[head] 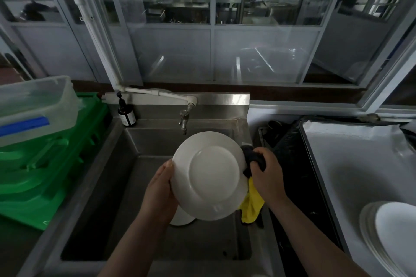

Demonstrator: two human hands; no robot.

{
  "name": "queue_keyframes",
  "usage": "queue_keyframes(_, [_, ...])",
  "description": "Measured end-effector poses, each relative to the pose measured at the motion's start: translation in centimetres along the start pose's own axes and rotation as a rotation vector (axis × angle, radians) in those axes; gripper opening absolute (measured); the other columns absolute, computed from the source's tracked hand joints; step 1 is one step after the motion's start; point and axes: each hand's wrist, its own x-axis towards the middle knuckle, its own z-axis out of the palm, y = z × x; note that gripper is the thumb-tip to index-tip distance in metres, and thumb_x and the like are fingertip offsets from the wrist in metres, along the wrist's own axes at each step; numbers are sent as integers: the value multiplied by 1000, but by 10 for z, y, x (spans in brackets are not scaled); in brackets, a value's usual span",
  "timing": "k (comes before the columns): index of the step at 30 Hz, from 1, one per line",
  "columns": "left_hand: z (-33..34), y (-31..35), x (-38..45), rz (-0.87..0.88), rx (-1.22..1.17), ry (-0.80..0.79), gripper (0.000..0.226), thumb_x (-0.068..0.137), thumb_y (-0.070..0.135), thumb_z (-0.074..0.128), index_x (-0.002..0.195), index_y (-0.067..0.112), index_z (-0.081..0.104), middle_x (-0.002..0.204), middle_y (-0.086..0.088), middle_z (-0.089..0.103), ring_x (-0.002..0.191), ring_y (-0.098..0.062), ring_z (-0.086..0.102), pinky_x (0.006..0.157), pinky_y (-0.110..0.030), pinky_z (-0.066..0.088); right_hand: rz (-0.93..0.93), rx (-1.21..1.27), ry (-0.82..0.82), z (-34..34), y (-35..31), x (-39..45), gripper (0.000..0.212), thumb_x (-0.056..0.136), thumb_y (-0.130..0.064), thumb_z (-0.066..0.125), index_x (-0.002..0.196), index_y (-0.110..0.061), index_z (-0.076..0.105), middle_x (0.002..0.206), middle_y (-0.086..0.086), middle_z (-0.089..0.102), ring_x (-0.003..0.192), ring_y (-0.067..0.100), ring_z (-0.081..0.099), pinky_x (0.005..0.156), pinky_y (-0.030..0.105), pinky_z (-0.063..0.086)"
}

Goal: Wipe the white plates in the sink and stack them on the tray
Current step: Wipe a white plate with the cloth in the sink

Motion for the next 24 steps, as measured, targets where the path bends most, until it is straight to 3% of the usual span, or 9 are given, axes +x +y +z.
queue_keyframes(5, [4, 2, 3, 12, -17, 6, 28, 104, 30, 47, 115, 15, 68, 115, -12, 72, 103, -30, 66, 95, -52, 51, -190, -4, -14, 0, -6, -7, 29, 82, -17, 56, 110, -14, 60, 105, -4, 56, 97, 10, 53, 83, 22, 41])
queue_keyframes(9, [7, 4, 4, 48, -24, 15, 30, 104, 31, 49, 122, 14, 66, 120, -13, 70, 109, -33, 66, 96, -55, 52, -319, -41, -119, 6, -10, -19, 26, 84, -24, 54, 109, -27, 54, 102, -8, 55, 93, 10, 56, 79, 25, 47])
queue_keyframes(14, [8, 4, 7, 57, -34, 19, 34, 104, 32, 49, 128, 14, 64, 126, -14, 67, 115, -36, 65, 94, -55, 54, -359, -59, -129, 8, -11, -23, 23, 85, -28, 51, 108, -26, 55, 100, -9, 52, 88, 8, 55, 74, 30, 50])
queue_keyframes(19, [13, 5, 7, 77, -9, 1, 32, 104, 30, 48, 124, 12, 65, 120, -15, 70, 110, -35, 67, 93, -55, 55, -403, -188, -241, 10, -12, -32, 28, 85, -30, 50, 112, -27, 55, 101, -16, 46, 86, 11, 53, 68, 29, 47])
queue_keyframes(24, [20, 4, 12, 96, -26, 20, 33, 104, 28, 47, 123, 7, 64, 122, -21, 66, 110, -37, 66, 89, -52, 54, -441, -224, -294, 18, -19, -47, 27, 86, -29, 54, 112, -25, 58, 106, -10, 53, 86, 10, 52, 67, 22, 36])
